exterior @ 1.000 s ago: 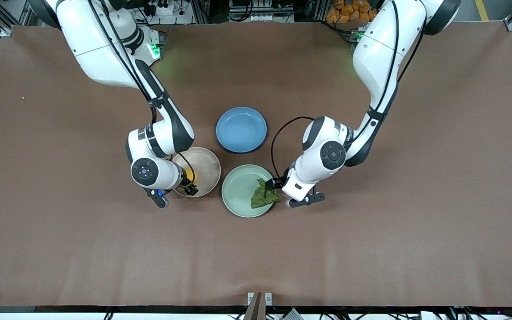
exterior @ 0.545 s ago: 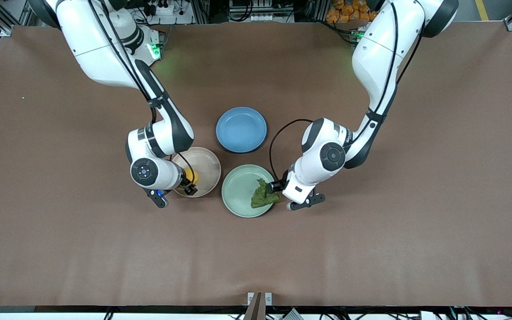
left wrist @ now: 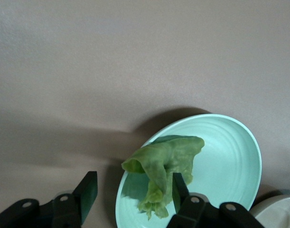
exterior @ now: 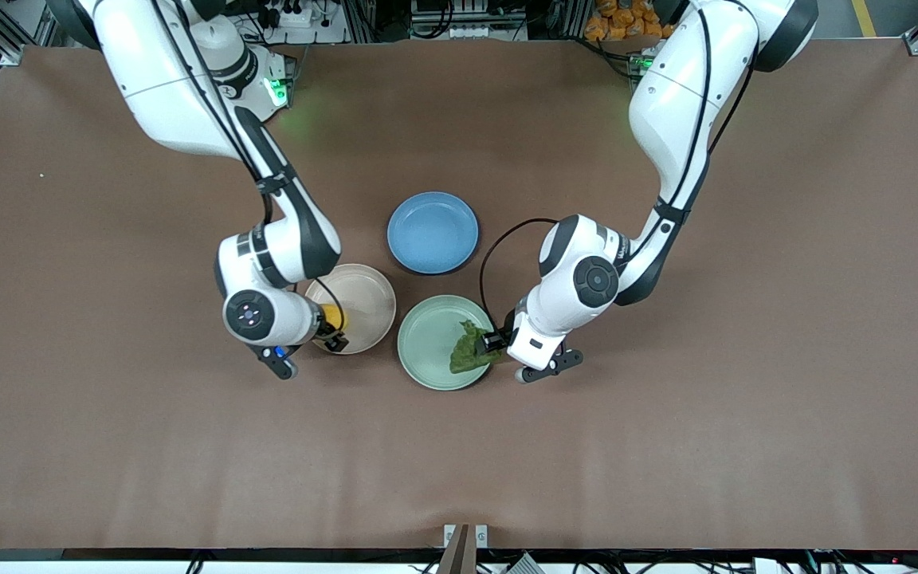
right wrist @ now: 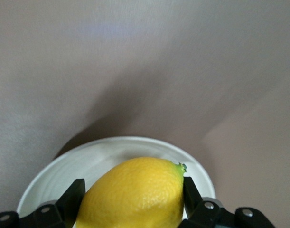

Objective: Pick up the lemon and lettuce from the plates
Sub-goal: 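Close the right gripper on the lemon while the left gripper grasps the lettuce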

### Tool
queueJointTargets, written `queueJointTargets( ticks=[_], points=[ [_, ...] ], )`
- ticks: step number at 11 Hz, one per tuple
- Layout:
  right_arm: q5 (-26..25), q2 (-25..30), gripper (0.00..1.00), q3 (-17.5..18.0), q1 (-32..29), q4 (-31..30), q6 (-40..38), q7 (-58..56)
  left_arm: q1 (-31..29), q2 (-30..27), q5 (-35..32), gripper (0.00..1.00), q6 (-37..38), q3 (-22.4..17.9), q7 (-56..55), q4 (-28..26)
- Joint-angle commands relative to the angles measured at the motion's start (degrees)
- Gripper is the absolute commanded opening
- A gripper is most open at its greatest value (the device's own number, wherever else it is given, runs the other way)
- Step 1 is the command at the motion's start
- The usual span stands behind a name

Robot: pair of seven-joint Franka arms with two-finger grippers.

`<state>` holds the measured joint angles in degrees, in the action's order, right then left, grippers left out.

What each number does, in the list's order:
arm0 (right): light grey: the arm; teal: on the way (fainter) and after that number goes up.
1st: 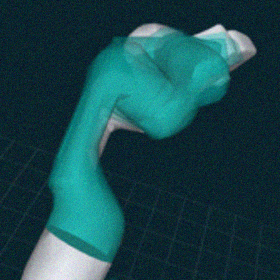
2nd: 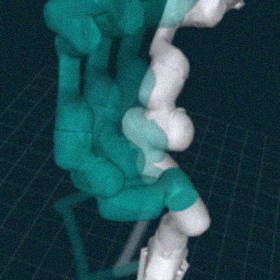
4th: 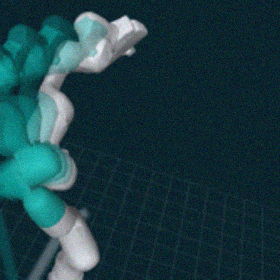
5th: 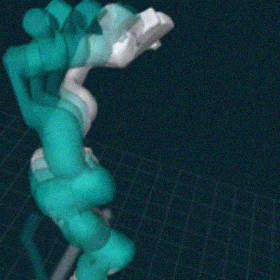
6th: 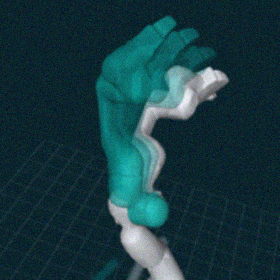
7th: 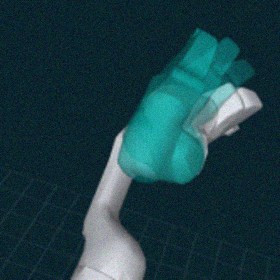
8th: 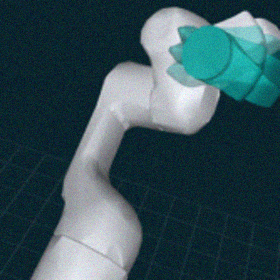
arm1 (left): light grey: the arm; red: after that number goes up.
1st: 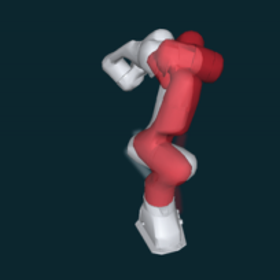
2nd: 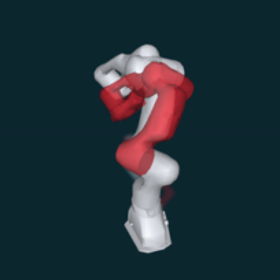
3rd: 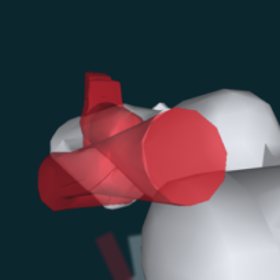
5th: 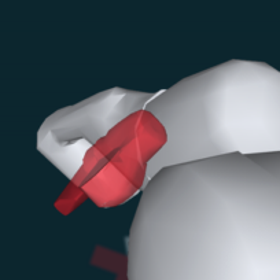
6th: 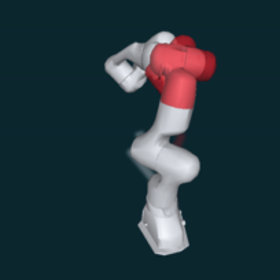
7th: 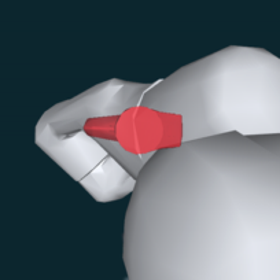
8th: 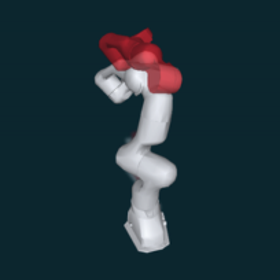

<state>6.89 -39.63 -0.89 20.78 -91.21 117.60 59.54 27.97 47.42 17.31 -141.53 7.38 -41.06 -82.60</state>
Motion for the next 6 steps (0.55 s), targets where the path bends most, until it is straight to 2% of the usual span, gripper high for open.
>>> queueJointTargets(
  ticks=[1,2,4,6],
  points=[
    [-0.7,0.0,0.18,0.5,-2.0,2.9,-3.6,-3.0,1.1,1.6,1.5,0.61,-1.5,-0.4,-2.0,1.6],
    [-0.7,-0.1,0.18,0.4,-2.4,2.8,-4.0,-4.4,1.4,1.6,1.5,0.55,-1.5,-0.4,-2.6,1.6],
    [-0.7,0.0,0.19,0.4,-5.2,2.8,-6.1,-9.8,1.4,1.5,1.5,0.23,-1.5,-0.4,-2.7,1.6],
    [-0.9,0.1,0.2,0.3,-6.7,2.6,-7.9,-13.5,1.3,1.4,1.3,0.03,-1.5,-0.4,-2.6,1.6]
  ],
)
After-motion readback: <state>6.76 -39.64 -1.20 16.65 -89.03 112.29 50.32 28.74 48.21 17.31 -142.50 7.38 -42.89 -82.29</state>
